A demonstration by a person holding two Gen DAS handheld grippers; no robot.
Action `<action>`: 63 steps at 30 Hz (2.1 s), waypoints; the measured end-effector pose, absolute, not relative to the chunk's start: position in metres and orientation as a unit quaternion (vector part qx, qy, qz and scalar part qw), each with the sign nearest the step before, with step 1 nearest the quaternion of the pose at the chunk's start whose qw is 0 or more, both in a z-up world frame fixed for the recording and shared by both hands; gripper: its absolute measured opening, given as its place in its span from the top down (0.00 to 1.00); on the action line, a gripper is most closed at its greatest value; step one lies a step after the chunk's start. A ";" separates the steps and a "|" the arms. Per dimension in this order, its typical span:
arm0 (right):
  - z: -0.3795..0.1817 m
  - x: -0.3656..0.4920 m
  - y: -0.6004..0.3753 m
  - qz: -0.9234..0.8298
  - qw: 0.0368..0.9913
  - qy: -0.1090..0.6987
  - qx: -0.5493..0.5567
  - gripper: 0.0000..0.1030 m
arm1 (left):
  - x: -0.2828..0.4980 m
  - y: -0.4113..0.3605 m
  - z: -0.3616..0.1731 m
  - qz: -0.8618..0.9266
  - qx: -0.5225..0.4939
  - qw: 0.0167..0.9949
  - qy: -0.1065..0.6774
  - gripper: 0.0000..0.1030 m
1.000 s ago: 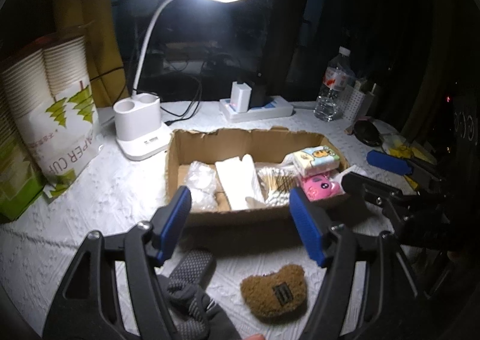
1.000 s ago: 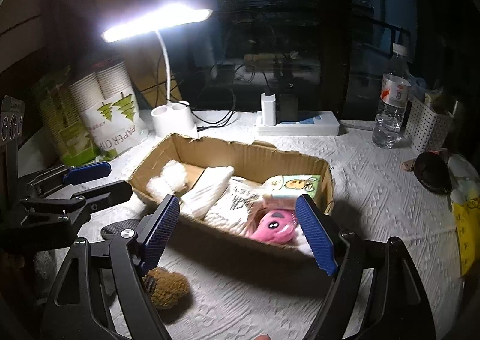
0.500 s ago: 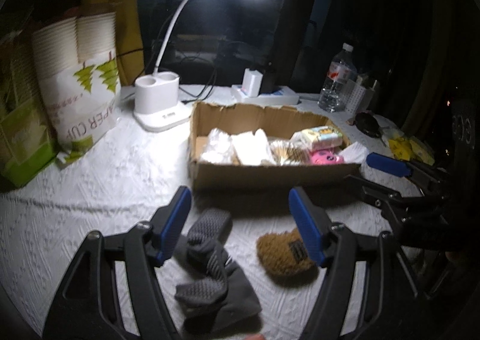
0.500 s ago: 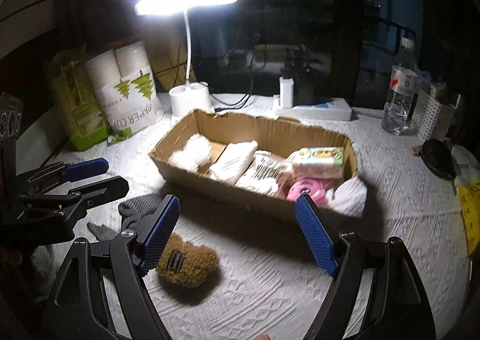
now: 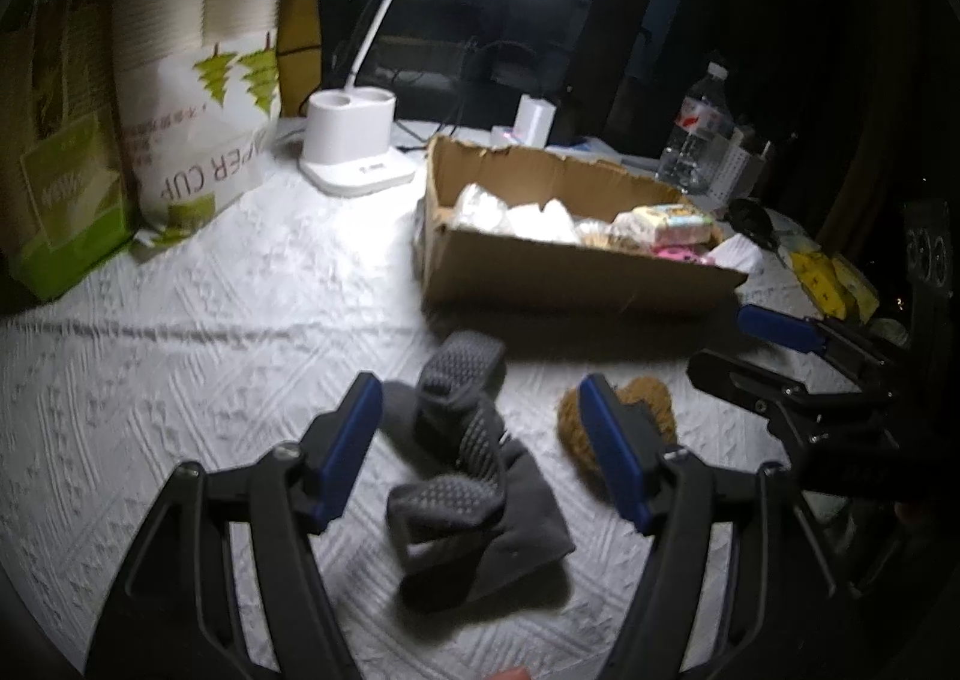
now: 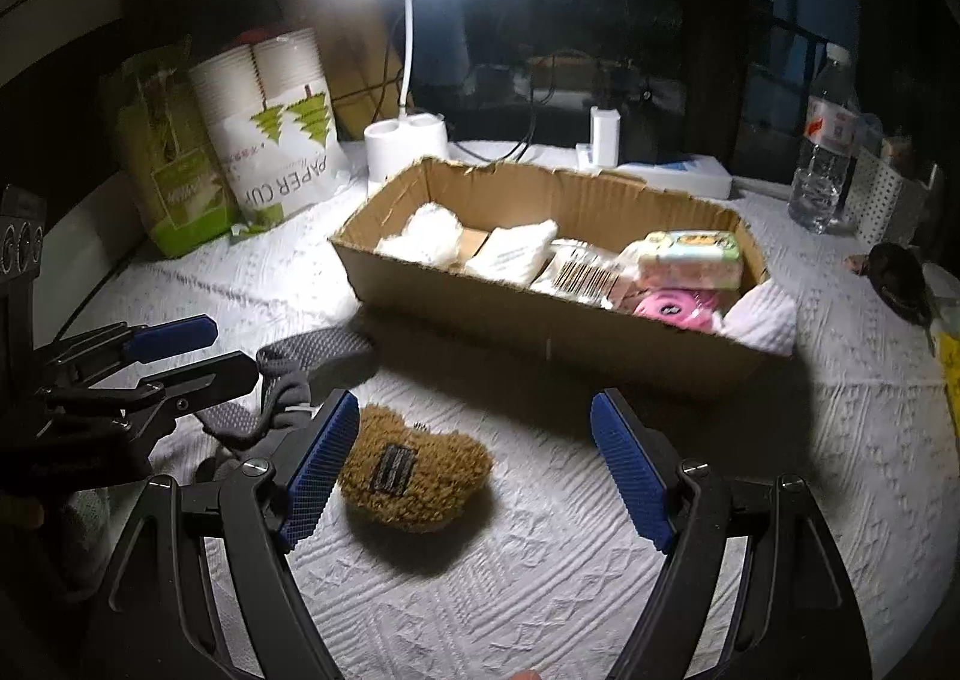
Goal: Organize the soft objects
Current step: 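Move the right gripper to the brown teddy plush while the left gripper moves to the gray glove, then grasp the brown teddy plush with the right gripper while the left gripper grasps the gray glove, then carry the brown plush toward the box with the right gripper while the left carries the glove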
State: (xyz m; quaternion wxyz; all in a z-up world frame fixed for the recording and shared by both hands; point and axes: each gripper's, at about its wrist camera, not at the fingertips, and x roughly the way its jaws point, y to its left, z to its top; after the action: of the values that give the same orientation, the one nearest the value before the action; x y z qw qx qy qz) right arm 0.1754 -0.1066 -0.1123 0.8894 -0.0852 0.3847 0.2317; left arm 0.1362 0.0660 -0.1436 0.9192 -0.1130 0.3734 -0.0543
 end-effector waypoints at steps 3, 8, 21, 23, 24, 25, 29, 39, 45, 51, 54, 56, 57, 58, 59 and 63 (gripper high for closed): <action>-0.119 0.175 -0.103 0.234 0.885 0.391 -0.088 0.20 | 0.135 0.067 -0.151 -0.048 -0.111 0.917 0.379 0.33; -0.129 0.174 -0.099 0.237 0.880 0.401 -0.092 0.20 | 0.136 0.067 -0.164 -0.042 -0.111 0.912 0.392 0.33; -0.155 0.183 -0.087 0.252 0.857 0.442 -0.086 0.20 | 0.144 0.057 -0.185 -0.054 -0.088 0.899 0.426 0.33; -0.157 0.185 -0.085 0.258 0.852 0.448 -0.083 0.20 | 0.145 0.055 -0.185 -0.051 -0.079 0.900 0.426 0.33; -0.158 0.186 -0.085 0.259 0.851 0.450 -0.082 0.20 | 0.145 0.056 -0.186 -0.052 -0.081 0.899 0.427 0.33; -0.159 0.187 -0.085 0.262 0.849 0.453 -0.078 0.20 | 0.146 0.057 -0.187 -0.055 -0.084 0.898 0.428 0.33; -0.162 0.191 -0.084 0.275 0.839 0.465 -0.066 0.25 | 0.148 0.054 -0.188 -0.053 -0.076 0.898 0.430 0.33; -0.160 0.186 -0.082 0.298 0.833 0.460 -0.069 0.44 | 0.147 0.042 -0.187 -0.084 -0.059 0.898 0.427 0.58; -0.152 0.183 -0.090 0.297 0.841 0.447 -0.065 0.46 | 0.144 0.033 -0.182 -0.092 -0.052 0.900 0.422 0.71; -0.142 0.183 -0.102 0.289 0.850 0.436 -0.059 0.46 | 0.143 0.026 -0.177 -0.107 -0.048 0.899 0.421 0.73; -0.138 0.183 -0.109 0.285 0.855 0.430 -0.055 0.46 | 0.142 0.025 -0.173 -0.107 -0.047 0.901 0.418 0.73; -0.136 0.182 -0.112 0.283 0.857 0.427 -0.053 0.46 | 0.143 0.025 -0.169 -0.105 -0.048 0.903 0.414 0.73; -0.135 0.182 -0.114 0.282 0.858 0.426 -0.052 0.46 | 0.143 0.025 -0.167 -0.104 -0.049 0.904 0.412 0.73; -0.133 0.182 -0.116 0.281 0.859 0.424 -0.051 0.46 | 0.143 0.025 -0.165 -0.104 -0.049 0.905 0.410 0.73; -0.131 0.182 -0.119 0.280 0.861 0.421 -0.050 0.46 | 0.144 0.024 -0.163 -0.104 -0.049 0.906 0.407 0.73; -0.125 0.182 -0.129 0.276 0.866 0.414 -0.044 0.46 | 0.147 0.023 -0.159 -0.106 -0.052 0.907 0.405 0.73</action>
State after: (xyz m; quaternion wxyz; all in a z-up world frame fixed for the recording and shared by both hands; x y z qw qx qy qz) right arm 0.1816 -0.1290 -0.1251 0.8664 -0.0443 0.4136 0.2762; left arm 0.1469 0.0228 -0.1589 0.9066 -0.0523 0.4051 -0.1056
